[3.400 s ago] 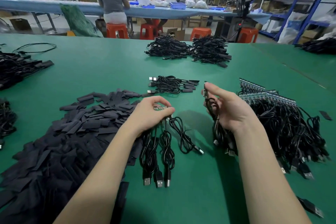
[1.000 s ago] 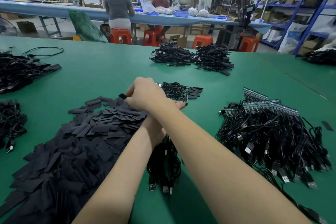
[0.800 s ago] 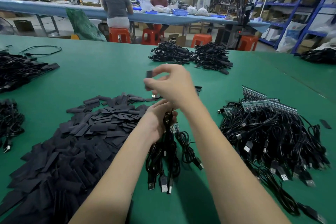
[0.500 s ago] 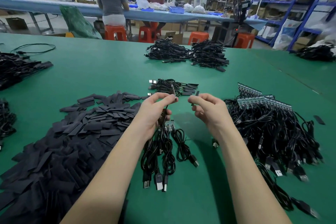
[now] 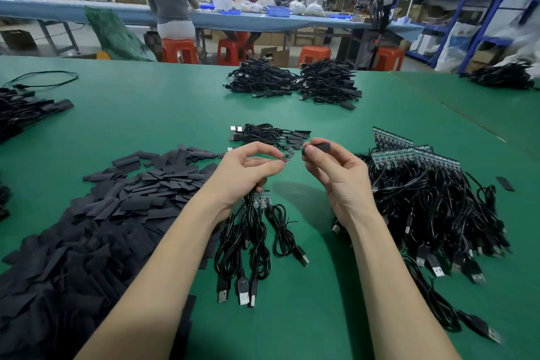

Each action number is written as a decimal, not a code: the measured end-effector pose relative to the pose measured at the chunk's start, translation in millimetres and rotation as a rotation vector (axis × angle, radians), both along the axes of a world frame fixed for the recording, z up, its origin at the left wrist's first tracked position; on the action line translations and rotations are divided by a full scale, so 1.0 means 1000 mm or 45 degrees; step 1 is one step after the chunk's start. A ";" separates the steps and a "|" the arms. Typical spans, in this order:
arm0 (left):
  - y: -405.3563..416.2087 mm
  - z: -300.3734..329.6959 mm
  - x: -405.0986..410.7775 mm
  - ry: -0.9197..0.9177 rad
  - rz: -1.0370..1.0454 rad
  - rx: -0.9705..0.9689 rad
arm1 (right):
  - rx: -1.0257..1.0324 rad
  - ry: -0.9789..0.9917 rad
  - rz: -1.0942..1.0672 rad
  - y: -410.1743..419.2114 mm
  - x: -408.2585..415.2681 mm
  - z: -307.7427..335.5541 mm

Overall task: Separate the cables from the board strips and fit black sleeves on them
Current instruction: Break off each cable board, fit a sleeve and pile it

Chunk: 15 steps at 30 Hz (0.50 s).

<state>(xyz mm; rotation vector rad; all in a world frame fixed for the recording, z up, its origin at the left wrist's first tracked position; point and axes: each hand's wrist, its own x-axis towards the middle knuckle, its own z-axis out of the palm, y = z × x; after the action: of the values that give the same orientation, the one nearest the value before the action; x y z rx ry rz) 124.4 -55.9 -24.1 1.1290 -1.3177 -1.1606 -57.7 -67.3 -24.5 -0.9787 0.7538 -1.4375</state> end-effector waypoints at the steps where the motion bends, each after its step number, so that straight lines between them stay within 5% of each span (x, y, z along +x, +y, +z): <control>1: 0.001 0.000 0.000 -0.015 -0.018 -0.003 | -0.012 0.015 -0.014 0.000 0.000 0.000; 15: 0.002 0.001 0.001 -0.018 -0.042 0.027 | -0.129 0.028 -0.048 -0.002 0.004 -0.004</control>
<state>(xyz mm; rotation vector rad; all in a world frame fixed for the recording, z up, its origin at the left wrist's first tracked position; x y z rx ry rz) 125.3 -53.4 -23.3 1.1368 -1.3422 -1.1954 -53.5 -69.8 -28.3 -1.0643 0.7248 -1.5117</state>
